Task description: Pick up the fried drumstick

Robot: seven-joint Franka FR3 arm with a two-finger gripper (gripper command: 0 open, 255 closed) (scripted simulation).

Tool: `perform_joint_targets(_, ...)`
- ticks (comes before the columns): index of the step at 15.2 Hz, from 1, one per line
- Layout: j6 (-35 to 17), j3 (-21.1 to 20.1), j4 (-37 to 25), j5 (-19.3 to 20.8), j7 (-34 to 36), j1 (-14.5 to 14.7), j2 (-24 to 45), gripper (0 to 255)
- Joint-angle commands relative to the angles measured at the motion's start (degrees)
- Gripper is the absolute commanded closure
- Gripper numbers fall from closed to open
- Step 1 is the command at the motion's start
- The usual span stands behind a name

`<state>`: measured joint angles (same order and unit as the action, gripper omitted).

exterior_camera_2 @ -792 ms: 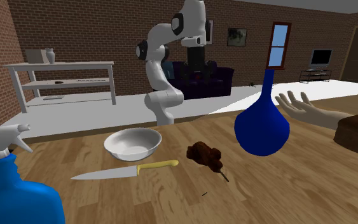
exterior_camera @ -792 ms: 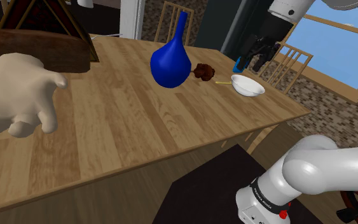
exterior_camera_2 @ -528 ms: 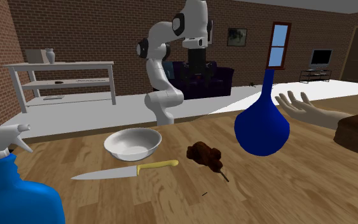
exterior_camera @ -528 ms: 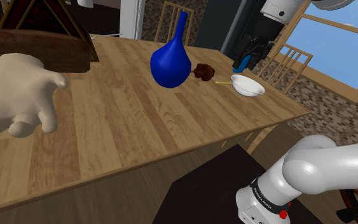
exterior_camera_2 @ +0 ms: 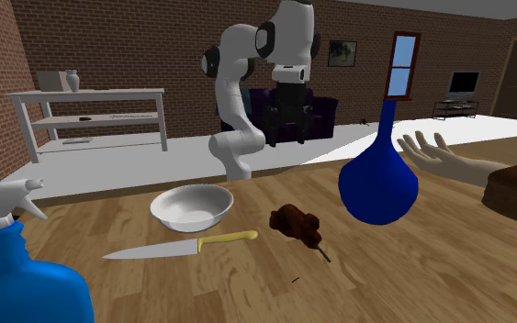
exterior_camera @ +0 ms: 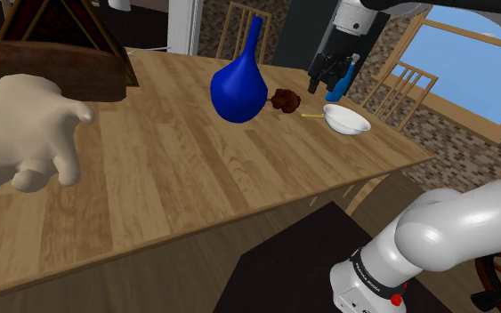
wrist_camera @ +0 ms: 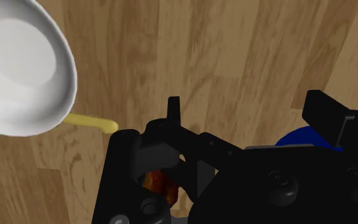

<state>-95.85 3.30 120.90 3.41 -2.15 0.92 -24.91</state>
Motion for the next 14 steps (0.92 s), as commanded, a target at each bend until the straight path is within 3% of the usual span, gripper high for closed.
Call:
perform_joint_targets(1,-1.1,0.8,-3.0,1.0,-2.4,-0.1,4.9,0)
perform_joint_targets(14,-1.7,3.0,-29.8,4.9,-15.4,-1.2,35.7,0)
